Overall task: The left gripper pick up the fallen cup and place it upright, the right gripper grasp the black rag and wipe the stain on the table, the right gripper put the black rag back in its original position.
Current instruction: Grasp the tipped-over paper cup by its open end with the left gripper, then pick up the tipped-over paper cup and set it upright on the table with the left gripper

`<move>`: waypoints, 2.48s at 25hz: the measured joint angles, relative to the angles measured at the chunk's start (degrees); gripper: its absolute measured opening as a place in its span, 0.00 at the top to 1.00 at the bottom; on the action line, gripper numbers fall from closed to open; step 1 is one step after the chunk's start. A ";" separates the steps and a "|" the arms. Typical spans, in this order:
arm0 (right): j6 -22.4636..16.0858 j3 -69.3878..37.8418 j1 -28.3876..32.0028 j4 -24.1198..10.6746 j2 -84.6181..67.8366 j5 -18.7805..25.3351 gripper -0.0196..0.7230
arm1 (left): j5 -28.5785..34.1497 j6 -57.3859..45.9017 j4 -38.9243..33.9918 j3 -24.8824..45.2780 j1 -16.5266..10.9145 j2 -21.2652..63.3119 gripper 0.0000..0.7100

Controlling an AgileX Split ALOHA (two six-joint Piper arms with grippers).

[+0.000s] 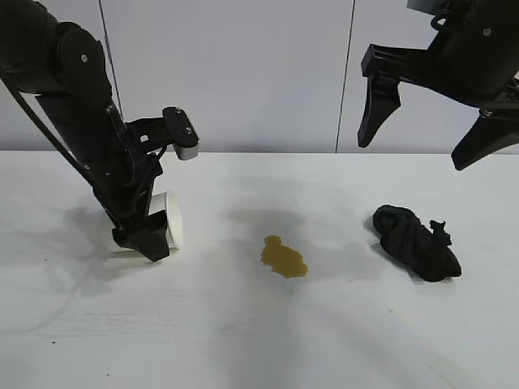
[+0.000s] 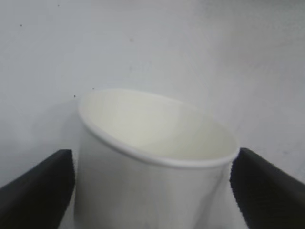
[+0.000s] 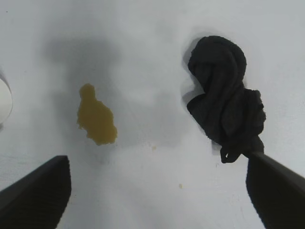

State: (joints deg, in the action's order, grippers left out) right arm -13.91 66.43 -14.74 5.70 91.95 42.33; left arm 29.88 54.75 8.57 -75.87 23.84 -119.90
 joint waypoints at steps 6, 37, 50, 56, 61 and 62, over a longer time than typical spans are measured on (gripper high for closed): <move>0.08 0.00 0.00 0.00 0.00 0.00 0.04 | -0.13 0.50 0.47 -0.06 0.00 0.00 0.32; 0.13 0.00 0.00 -0.06 0.00 -0.74 0.04 | 35.05 93.32 88.33 18.40 -21.31 3.01 0.32; 0.13 0.00 0.00 -0.06 0.00 -1.40 0.04 | 35.47 102.07 88.75 18.02 -23.13 -8.95 0.32; 0.13 0.00 0.00 -0.06 0.00 -1.58 0.04 | 35.48 101.14 88.97 18.02 -23.93 -9.89 0.21; 0.13 0.00 0.00 -0.06 0.00 -1.58 0.04 | 35.35 90.79 88.97 17.91 -23.93 -8.03 0.04; 0.13 0.00 0.00 -0.06 0.00 -1.58 0.04 | 35.35 87.99 88.97 17.91 -23.93 -7.03 0.03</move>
State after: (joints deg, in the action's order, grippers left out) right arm -13.78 66.43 -14.74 5.64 91.95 40.76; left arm 65.22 142.74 97.55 -57.96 -0.10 -126.93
